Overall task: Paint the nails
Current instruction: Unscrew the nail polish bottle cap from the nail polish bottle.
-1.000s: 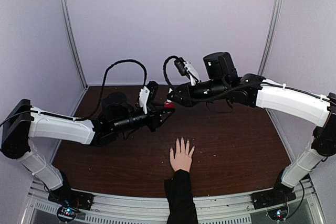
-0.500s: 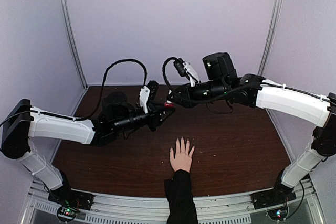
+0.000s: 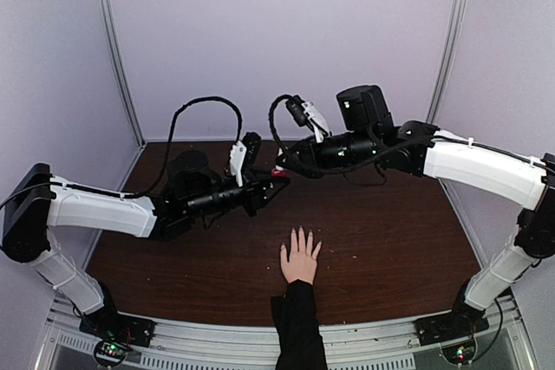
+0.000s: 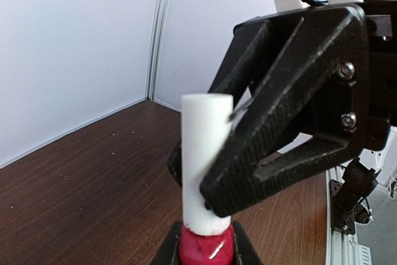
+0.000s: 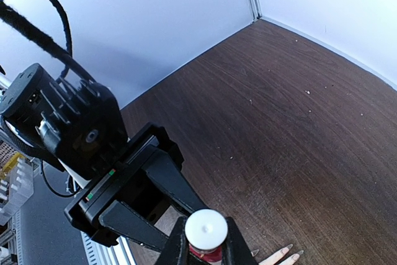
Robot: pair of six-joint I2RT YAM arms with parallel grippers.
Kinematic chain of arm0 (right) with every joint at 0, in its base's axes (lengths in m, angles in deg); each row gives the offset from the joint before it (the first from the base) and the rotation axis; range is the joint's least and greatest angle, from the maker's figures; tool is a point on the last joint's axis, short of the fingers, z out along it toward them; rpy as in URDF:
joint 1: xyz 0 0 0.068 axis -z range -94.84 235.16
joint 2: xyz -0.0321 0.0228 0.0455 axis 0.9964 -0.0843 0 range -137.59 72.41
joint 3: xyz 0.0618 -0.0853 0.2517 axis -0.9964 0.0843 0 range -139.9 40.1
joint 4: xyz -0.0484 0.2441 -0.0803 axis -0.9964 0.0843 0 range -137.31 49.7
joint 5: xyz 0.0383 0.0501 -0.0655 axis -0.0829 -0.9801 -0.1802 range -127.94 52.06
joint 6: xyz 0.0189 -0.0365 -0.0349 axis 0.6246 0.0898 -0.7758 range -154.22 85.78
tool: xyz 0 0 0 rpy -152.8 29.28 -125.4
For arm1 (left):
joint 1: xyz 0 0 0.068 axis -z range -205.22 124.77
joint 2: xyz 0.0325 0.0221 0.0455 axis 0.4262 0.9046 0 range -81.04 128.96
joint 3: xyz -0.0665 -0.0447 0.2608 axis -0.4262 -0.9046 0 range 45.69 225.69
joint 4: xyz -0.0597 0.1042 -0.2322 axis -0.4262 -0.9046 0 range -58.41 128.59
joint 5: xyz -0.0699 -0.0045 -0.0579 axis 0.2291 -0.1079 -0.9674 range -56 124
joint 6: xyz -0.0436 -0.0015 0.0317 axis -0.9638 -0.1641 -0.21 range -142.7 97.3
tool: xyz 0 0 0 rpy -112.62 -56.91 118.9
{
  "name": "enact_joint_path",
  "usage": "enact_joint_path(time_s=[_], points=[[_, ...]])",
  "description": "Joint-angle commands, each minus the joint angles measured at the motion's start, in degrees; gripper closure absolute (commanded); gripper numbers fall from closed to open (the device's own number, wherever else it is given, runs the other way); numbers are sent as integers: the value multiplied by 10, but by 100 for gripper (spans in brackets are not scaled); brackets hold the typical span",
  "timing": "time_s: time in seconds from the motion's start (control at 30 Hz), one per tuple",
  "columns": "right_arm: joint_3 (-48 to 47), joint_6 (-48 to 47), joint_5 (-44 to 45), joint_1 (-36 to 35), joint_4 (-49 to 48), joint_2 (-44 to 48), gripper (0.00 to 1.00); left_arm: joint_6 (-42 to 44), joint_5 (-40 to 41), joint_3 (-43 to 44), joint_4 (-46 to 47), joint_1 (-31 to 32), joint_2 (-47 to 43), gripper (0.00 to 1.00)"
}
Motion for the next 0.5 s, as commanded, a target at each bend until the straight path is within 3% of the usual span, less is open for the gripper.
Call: enact_joint_path(time_s=[0.0,0.47], points=[[-23,-35,-60,-3,-8,21,100,0,-68,4,63,1,-15,100],[-13,-71,-245,-2,-64,52,100,-22,-245,24,138,1,-19,100]])
